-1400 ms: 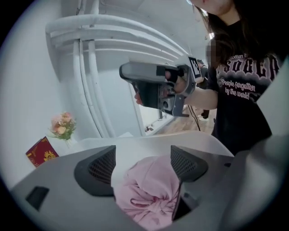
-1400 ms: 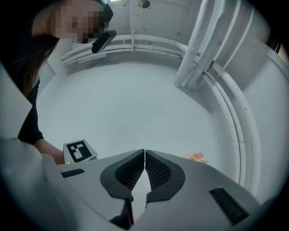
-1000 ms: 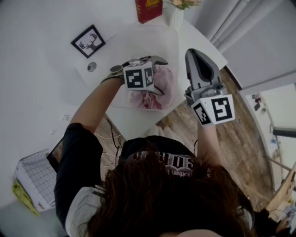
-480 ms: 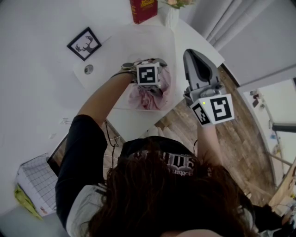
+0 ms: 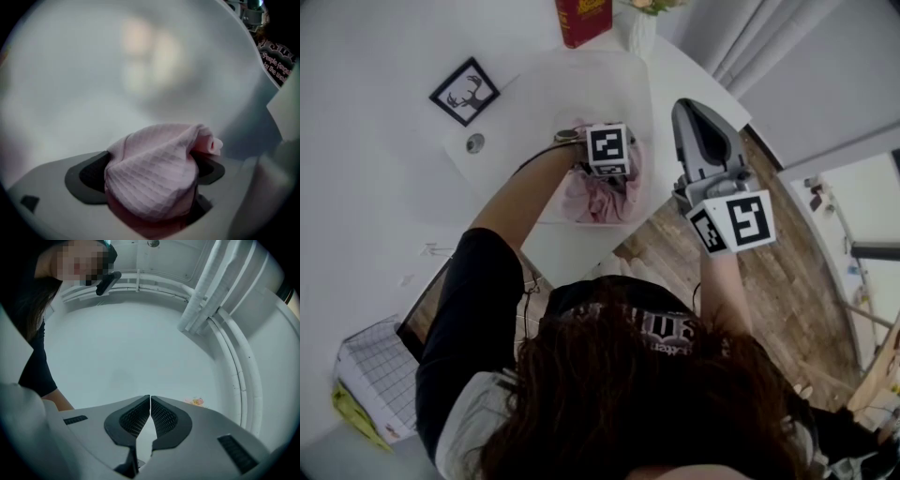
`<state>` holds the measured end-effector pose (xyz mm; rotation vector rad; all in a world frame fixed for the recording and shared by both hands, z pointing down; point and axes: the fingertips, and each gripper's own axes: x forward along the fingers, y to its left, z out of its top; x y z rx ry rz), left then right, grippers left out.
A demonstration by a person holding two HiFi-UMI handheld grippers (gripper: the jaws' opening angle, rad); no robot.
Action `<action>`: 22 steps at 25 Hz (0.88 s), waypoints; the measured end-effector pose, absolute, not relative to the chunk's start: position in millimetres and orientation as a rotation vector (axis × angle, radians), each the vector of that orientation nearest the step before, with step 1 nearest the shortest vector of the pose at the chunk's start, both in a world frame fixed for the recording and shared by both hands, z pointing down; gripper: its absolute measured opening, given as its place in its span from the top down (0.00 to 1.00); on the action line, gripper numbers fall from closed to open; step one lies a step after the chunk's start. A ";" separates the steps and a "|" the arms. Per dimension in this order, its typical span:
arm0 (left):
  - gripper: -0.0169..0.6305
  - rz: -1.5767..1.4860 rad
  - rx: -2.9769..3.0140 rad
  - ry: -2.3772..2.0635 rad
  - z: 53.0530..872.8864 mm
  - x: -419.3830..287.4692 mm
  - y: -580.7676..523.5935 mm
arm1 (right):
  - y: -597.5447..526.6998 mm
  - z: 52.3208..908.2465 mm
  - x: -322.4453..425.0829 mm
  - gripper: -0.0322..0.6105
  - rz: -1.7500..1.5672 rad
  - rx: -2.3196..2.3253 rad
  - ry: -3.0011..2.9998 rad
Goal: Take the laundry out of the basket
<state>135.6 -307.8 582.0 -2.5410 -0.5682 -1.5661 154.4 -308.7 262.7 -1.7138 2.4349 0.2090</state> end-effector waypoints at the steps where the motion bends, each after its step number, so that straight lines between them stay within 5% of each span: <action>1: 0.16 -1.587 -2.536 -0.577 584.3 135.1 -307.1 | -308.8 263.0 154.8 0.91 0.210 -1.715 2.434; 14: 0.62 -1.618 -2.484 -0.599 588.2 129.5 -301.0 | -308.4 265.2 156.7 0.91 0.209 -1.717 2.429; 22: 0.76 -1.603 -2.471 -0.566 586.6 127.4 -306.0 | -314.0 268.1 152.2 0.90 0.200 -1.711 2.433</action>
